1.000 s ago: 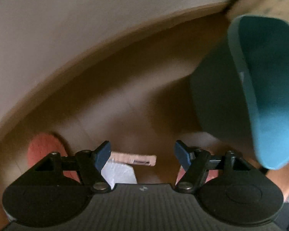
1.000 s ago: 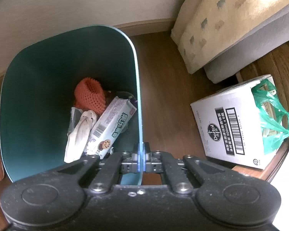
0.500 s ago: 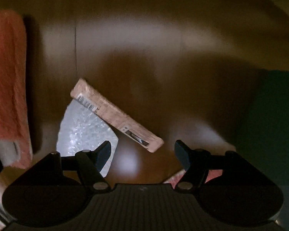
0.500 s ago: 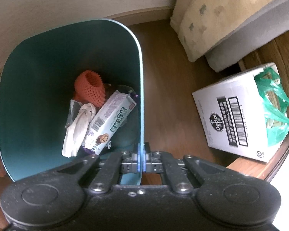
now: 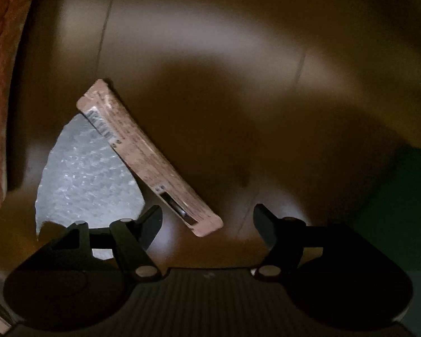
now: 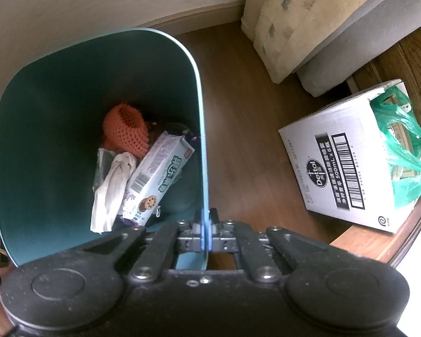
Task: Collect trash
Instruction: 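Lower the left tool to the pink-beige stick wrapper and grasp it, then carry the stick wrapper into the wastebasket and open the left tool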
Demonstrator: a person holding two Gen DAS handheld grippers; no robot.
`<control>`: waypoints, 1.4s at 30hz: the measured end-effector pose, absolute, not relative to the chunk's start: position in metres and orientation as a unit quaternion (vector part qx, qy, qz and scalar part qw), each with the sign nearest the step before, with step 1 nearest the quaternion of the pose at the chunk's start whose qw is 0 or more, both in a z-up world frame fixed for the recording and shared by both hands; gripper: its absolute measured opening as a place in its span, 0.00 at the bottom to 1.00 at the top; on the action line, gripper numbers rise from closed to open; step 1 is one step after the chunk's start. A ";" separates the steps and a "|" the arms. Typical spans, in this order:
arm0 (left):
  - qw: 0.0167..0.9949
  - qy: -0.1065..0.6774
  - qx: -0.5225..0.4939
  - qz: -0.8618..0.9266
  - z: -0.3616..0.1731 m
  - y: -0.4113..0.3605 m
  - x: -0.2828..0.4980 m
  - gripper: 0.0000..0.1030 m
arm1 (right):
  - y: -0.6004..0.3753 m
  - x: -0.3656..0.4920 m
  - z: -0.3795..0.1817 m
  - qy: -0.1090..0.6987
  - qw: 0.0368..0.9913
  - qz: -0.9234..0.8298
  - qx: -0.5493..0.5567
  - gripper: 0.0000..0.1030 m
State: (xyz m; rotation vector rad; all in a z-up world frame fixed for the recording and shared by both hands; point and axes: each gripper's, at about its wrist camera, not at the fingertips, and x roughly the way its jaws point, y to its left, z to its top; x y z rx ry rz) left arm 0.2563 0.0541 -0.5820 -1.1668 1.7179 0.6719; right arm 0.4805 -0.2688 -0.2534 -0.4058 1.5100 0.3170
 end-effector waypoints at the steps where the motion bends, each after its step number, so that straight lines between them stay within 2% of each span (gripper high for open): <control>1: 0.460 0.699 -0.473 0.276 -0.584 0.058 0.256 0.68 | -0.269 0.481 -0.253 0.678 0.699 0.142 -0.181 0.02; 11: 0.441 0.707 -0.476 0.280 -0.597 0.071 0.264 0.68 | -0.270 0.482 -0.253 0.678 0.698 0.145 -0.179 0.02; 13: 0.442 0.710 -0.468 0.285 -0.593 0.074 0.265 0.59 | -0.270 0.483 -0.253 0.679 0.698 0.143 -0.178 0.02; 17: 0.443 0.712 -0.458 0.295 -0.591 0.079 0.260 0.34 | -0.270 0.482 -0.253 0.676 0.701 0.139 -0.179 0.02; 25: 0.490 0.703 -0.426 0.290 -0.557 0.099 0.280 0.26 | -0.271 0.479 -0.255 0.671 0.708 0.129 -0.179 0.03; 32: 0.564 0.691 -0.379 0.248 -0.478 0.107 0.309 0.21 | -0.267 0.475 -0.255 0.660 0.715 0.142 -0.184 0.03; 36: 0.612 0.674 -0.347 0.224 -0.414 0.109 0.322 0.06 | -0.259 0.472 -0.255 0.649 0.721 0.149 -0.190 0.03; 42: 0.647 0.652 -0.336 0.207 -0.344 0.098 0.319 0.05 | -0.242 0.468 -0.247 0.623 0.736 0.161 -0.209 0.02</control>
